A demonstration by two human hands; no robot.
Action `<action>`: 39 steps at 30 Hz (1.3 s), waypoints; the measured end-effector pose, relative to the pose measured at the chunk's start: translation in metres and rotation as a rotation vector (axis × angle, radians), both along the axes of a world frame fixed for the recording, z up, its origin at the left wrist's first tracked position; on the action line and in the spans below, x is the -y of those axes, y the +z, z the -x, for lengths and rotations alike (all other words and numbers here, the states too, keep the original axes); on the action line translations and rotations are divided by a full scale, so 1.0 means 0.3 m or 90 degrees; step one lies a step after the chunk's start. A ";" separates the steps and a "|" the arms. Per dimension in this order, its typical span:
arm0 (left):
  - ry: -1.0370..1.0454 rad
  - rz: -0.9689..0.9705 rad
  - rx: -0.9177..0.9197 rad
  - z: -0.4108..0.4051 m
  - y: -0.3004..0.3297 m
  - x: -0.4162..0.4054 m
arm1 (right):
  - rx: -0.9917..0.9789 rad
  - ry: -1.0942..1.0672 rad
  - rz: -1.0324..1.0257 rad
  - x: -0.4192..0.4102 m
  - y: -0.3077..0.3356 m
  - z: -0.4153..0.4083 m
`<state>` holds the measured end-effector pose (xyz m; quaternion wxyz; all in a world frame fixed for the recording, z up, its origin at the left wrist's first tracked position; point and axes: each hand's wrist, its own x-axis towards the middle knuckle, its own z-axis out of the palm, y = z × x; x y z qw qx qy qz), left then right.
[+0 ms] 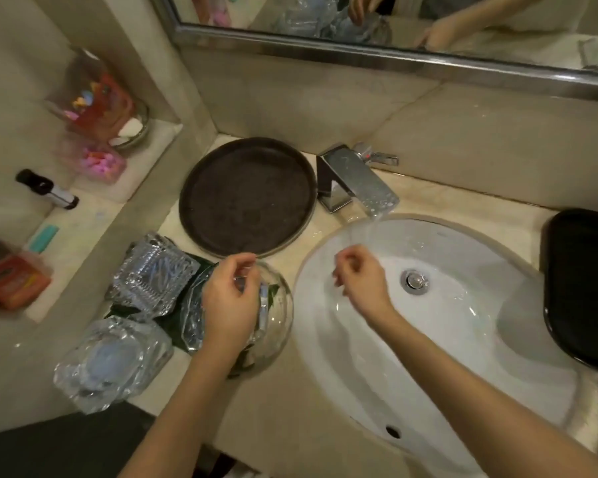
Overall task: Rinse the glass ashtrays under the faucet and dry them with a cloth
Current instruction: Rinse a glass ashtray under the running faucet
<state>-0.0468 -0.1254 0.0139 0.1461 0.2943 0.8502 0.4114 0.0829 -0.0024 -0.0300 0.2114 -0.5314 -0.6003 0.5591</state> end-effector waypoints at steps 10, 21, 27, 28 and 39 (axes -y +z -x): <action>0.096 0.298 0.015 0.124 -0.050 0.248 | 0.222 0.375 -0.096 0.248 0.140 0.227; 0.084 0.204 0.042 0.101 0.022 0.215 | 0.097 0.186 -0.123 0.273 0.153 0.168; -0.018 0.015 0.319 -0.081 0.030 0.021 | -0.038 -0.045 0.000 0.122 0.116 -0.041; -0.026 -0.004 0.379 -0.120 0.017 -0.024 | -0.046 -0.071 0.022 0.101 0.099 -0.076; -0.071 -0.030 0.586 -0.322 -0.255 -0.385 | -0.158 -0.111 0.060 -0.160 -0.115 -0.233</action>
